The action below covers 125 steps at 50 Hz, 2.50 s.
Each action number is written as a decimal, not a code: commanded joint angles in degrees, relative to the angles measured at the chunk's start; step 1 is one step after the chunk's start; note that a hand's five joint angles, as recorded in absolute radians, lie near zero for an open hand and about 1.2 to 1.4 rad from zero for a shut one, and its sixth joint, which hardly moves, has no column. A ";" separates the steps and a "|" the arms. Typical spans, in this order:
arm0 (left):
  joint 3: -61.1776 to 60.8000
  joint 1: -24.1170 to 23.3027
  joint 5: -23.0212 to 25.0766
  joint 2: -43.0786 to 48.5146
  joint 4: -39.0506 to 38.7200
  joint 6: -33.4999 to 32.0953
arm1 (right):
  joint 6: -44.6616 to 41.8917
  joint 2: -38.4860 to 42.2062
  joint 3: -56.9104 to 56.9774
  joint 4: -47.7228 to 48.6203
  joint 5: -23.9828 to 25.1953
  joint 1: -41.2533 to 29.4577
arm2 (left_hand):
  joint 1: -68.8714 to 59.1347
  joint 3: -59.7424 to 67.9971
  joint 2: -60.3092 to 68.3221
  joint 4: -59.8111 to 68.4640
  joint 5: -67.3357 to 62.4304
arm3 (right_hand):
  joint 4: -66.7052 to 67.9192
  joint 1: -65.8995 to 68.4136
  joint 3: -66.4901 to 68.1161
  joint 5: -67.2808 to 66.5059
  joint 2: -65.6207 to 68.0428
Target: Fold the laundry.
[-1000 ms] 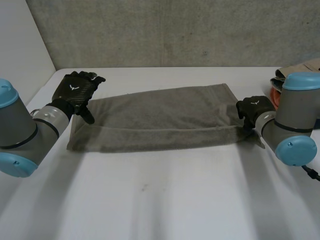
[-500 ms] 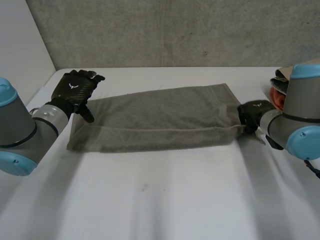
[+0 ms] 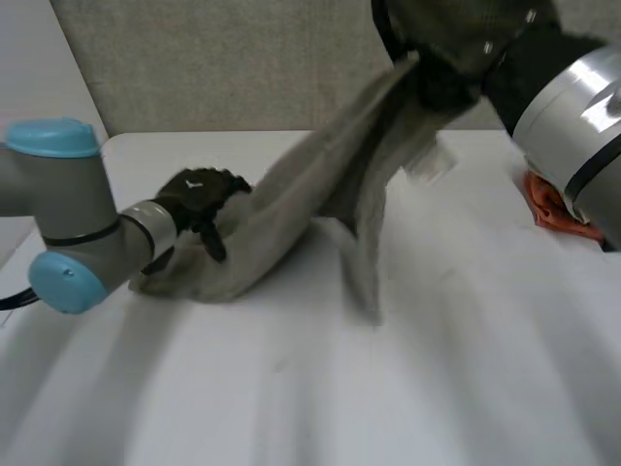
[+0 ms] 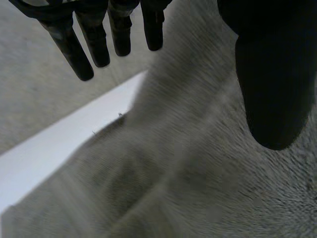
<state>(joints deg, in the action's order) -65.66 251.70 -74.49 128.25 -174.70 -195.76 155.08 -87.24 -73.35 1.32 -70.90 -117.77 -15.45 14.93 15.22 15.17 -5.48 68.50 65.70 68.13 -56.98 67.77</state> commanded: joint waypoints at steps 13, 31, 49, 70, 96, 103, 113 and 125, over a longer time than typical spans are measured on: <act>3.60 -1.21 -10.67 -2.21 0.86 -0.59 | -0.21 8.92 6.81 0.88 -6.70 1.67 | -64.55 65.07 64.78 64.83 -64.52 | 11.50 14.30 11.87 -13.02 12.23; 20.49 -0.07 -22.54 -12.05 -9.16 2.31 | -0.05 24.22 21.33 15.46 -21.92 1.49 | -64.55 65.07 64.78 64.83 -64.52 | 11.50 14.30 11.87 -13.02 12.23; -13.96 -1.04 -14.81 -11.64 -20.22 -8.14 | 0.31 27.38 -0.82 14.59 -15.59 3.07 | -64.55 65.07 64.78 64.83 -64.52 | 11.50 14.30 11.87 -13.02 12.23; 10.70 1.69 -14.71 10.16 -23.67 -11.57 | 0.13 32.83 -4.26 14.24 -16.55 1.84 | -64.55 65.07 64.78 64.83 -64.52 | 11.50 14.30 11.87 -13.02 12.23; 16.99 -0.77 -20.70 5.18 -4.69 -11.22 | 0.40 33.45 -3.90 13.97 -18.67 1.05 | 5.45 -4.93 -5.22 -5.17 5.48 | 11.50 14.30 11.87 -13.02 12.23; -1.47 -1.48 -18.15 -6.16 -0.99 -11.75 | -0.48 33.18 -3.82 13.27 -18.49 1.67 | 5.45 -4.93 -5.22 -5.17 5.48 | 11.50 14.30 11.87 -13.02 12.23; -17.30 1.51 -11.82 -8.99 -0.72 -13.16 | -1.19 33.62 -3.73 12.92 -18.05 1.76 | -11.42 11.93 11.64 11.69 -11.38 | 11.50 14.30 11.87 -13.02 12.23; -16.34 4.59 -11.38 -2.57 -8.11 -17.90 | -2.50 34.33 -4.34 12.30 -18.05 0.79 | -3.17 3.69 3.40 3.45 -3.14 | 11.50 14.30 11.87 -13.02 12.23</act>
<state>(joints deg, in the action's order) -83.85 255.35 -85.47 122.71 -180.89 -211.88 153.18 -53.04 -77.29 13.78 -88.93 -116.65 -18.32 18.18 18.23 17.67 -7.42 68.52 65.70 68.20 -57.31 67.77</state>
